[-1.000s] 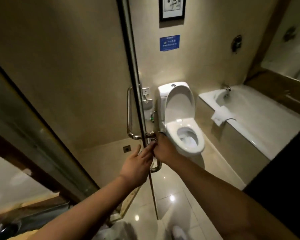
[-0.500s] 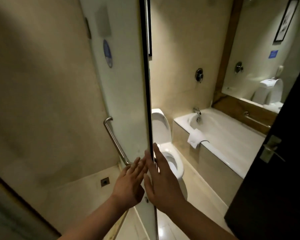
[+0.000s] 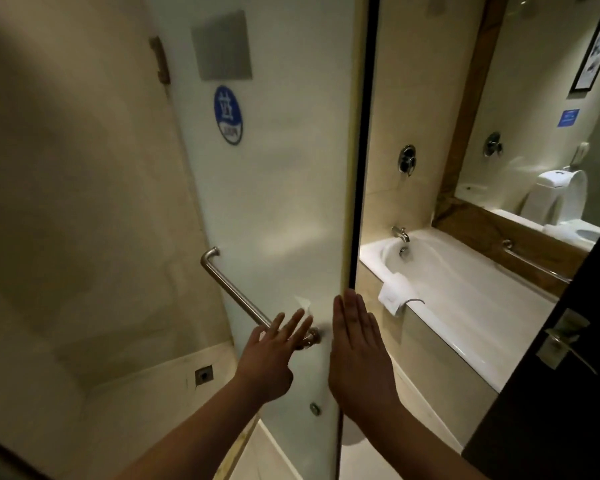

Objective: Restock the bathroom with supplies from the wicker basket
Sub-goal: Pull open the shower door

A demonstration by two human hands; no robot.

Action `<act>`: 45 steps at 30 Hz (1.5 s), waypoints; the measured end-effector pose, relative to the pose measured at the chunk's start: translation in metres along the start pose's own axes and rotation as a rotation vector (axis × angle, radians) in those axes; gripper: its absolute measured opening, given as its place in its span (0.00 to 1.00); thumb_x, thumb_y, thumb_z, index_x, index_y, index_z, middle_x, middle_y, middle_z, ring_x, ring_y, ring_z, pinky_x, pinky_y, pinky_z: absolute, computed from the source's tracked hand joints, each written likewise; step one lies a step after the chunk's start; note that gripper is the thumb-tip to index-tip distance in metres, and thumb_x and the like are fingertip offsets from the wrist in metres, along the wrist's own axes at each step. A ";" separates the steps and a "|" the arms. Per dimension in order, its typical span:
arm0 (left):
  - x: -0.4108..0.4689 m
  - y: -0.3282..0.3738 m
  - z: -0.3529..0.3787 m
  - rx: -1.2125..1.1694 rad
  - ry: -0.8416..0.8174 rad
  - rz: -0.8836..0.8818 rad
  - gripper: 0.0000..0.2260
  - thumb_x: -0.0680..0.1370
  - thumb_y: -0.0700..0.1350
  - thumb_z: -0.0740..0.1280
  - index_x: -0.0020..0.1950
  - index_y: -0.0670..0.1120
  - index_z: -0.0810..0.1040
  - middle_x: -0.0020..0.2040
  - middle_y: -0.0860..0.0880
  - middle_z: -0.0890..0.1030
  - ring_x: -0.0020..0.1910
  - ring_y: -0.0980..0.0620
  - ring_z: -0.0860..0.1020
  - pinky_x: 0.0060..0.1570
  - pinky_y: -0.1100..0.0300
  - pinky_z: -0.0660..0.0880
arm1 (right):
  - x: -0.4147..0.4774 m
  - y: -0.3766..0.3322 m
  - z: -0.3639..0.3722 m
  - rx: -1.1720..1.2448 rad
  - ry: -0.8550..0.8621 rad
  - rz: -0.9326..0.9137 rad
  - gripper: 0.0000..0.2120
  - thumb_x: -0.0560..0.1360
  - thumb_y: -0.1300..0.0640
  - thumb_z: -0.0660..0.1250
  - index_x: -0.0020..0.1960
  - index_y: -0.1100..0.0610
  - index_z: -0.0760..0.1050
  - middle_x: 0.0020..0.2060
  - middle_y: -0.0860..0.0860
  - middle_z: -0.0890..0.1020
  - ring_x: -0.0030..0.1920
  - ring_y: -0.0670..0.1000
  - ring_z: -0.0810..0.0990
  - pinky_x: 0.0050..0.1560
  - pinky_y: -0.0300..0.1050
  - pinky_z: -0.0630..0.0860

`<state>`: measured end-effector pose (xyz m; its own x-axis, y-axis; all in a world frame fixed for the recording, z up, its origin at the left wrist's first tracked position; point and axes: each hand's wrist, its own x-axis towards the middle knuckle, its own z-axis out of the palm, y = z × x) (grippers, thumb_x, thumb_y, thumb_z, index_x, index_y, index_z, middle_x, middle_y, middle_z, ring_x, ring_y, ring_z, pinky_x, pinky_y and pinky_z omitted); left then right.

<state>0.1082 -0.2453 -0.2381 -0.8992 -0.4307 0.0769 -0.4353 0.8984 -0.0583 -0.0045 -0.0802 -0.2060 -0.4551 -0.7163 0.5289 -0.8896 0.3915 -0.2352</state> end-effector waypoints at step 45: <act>0.221 0.034 0.004 -0.262 -0.180 0.083 0.40 0.74 0.47 0.68 0.81 0.59 0.50 0.76 0.52 0.63 0.80 0.39 0.46 0.76 0.40 0.47 | 0.183 0.181 0.054 -0.270 -0.100 0.058 0.41 0.74 0.63 0.62 0.82 0.57 0.46 0.79 0.58 0.36 0.79 0.58 0.35 0.78 0.54 0.44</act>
<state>-0.1057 -0.3104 -0.2272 -0.9348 -0.3419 -0.0962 -0.3547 0.9126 0.2033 -0.2510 -0.1717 -0.1961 -0.5181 -0.7365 0.4349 -0.8258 0.5631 -0.0302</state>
